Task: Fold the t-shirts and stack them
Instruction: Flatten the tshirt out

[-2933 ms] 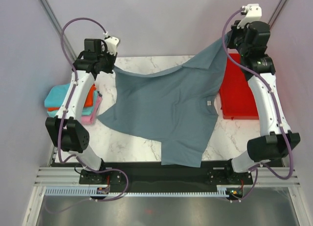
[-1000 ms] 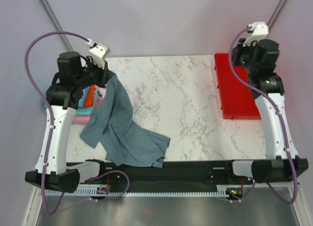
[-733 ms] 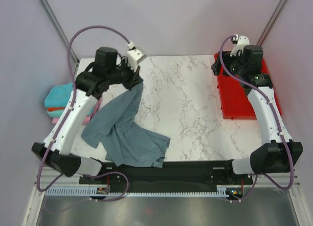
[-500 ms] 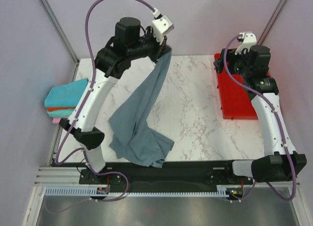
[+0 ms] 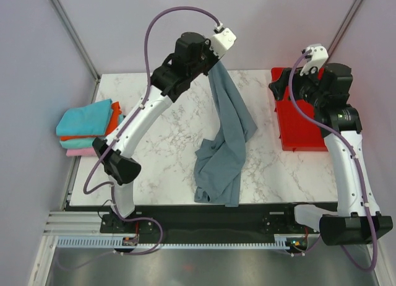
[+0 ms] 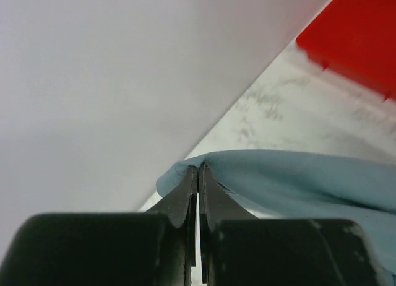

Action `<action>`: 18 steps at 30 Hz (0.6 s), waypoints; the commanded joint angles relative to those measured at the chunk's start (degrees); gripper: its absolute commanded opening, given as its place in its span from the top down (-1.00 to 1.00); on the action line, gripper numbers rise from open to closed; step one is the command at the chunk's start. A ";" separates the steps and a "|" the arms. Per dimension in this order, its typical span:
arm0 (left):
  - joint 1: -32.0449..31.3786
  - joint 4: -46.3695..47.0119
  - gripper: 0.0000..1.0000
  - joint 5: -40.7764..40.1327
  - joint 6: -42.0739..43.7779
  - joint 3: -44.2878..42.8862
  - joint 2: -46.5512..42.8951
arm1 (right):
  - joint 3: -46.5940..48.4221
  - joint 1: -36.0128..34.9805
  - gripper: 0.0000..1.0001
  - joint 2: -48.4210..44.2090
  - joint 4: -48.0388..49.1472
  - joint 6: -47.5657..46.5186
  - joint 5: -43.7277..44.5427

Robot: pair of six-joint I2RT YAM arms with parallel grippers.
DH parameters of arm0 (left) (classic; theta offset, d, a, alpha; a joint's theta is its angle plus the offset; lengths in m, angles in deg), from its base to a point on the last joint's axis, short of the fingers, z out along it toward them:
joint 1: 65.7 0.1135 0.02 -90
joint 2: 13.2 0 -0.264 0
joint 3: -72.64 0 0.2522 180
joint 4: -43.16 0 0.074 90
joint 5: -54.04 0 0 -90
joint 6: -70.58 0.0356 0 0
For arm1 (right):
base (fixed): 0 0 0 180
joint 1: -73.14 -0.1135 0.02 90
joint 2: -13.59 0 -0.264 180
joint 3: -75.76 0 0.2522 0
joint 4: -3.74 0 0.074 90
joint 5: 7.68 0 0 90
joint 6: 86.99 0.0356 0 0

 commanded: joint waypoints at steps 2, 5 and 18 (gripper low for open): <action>3.18 -1.17 0.96 -9.63 1.09 2.37 2.71 | 0.03 0.07 -0.68 -1.43 -5.01 -1.58 -15.56; 5.37 -3.20 0.96 -10.77 -0.06 5.09 3.85 | -1.02 -1.24 -0.67 0.23 -9.04 0.17 -28.31; 15.39 -9.27 0.96 -19.10 -6.21 12.21 8.34 | 3.52 -15.48 -0.64 20.62 -23.20 -18.54 -25.61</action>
